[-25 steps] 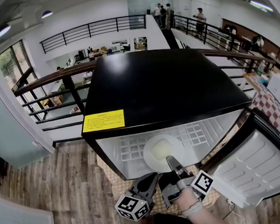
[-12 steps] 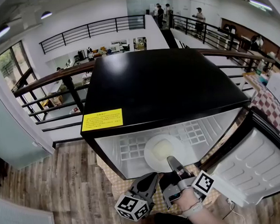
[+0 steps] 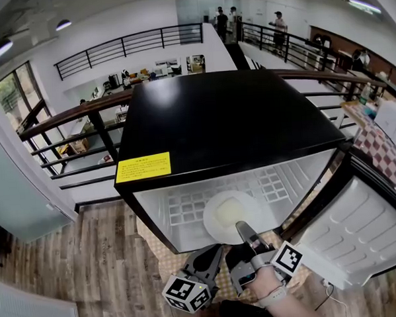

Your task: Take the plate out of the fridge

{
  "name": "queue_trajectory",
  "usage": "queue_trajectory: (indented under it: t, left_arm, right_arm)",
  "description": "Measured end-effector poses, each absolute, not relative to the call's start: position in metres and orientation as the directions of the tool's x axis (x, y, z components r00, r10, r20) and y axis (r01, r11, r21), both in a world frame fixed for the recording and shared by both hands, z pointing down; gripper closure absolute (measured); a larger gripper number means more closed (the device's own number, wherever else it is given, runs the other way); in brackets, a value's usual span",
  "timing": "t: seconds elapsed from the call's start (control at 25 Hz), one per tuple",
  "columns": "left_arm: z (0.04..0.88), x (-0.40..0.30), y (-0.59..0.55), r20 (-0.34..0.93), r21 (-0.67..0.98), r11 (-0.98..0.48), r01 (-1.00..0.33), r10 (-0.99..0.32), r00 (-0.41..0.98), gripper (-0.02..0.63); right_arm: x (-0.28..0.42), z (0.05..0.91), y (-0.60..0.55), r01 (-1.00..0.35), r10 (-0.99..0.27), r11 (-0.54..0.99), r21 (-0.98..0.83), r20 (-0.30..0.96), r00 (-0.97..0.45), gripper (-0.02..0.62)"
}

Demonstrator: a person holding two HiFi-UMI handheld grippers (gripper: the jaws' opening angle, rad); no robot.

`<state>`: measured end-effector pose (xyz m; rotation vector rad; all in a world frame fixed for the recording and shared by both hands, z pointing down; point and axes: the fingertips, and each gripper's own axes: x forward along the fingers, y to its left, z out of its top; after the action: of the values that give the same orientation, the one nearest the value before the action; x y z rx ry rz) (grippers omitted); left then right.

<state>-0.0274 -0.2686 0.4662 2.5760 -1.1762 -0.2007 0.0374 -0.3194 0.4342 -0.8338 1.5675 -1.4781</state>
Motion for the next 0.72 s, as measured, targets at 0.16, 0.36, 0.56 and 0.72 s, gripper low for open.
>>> queue_trajectory:
  t: [0.16, 0.36, 0.56, 0.72]
  left_arm:
    - [0.464, -0.026, -0.264, -0.004, 0.323, -0.623, -0.713, -0.754, 0.657, 0.597]
    - [0.463, -0.024, -0.257, -0.004, 0.319, -0.628, -0.71, -0.75, 0.662, 0.597]
    - [0.459, -0.023, -0.248, -0.005, 0.311, -0.636, -0.706, -0.744, 0.668, 0.597]
    - [0.457, -0.022, -0.24, -0.004, 0.302, -0.642, -0.705, -0.74, 0.672, 0.597]
  right_arm:
    - [0.039, 0.434, -0.314, 0.065, -0.883, 0.095, -0.993, -0.114, -0.454, 0.549]
    - [0.041, 0.434, -0.305, 0.064, -0.886, 0.095, -0.993, -0.113, -0.45, 0.549]
    - [0.044, 0.432, -0.296, 0.07, -0.889, 0.096, -0.993, -0.117, -0.442, 0.549]
    - [0.046, 0.432, -0.287, 0.075, -0.892, 0.096, -0.993, -0.119, -0.436, 0.549]
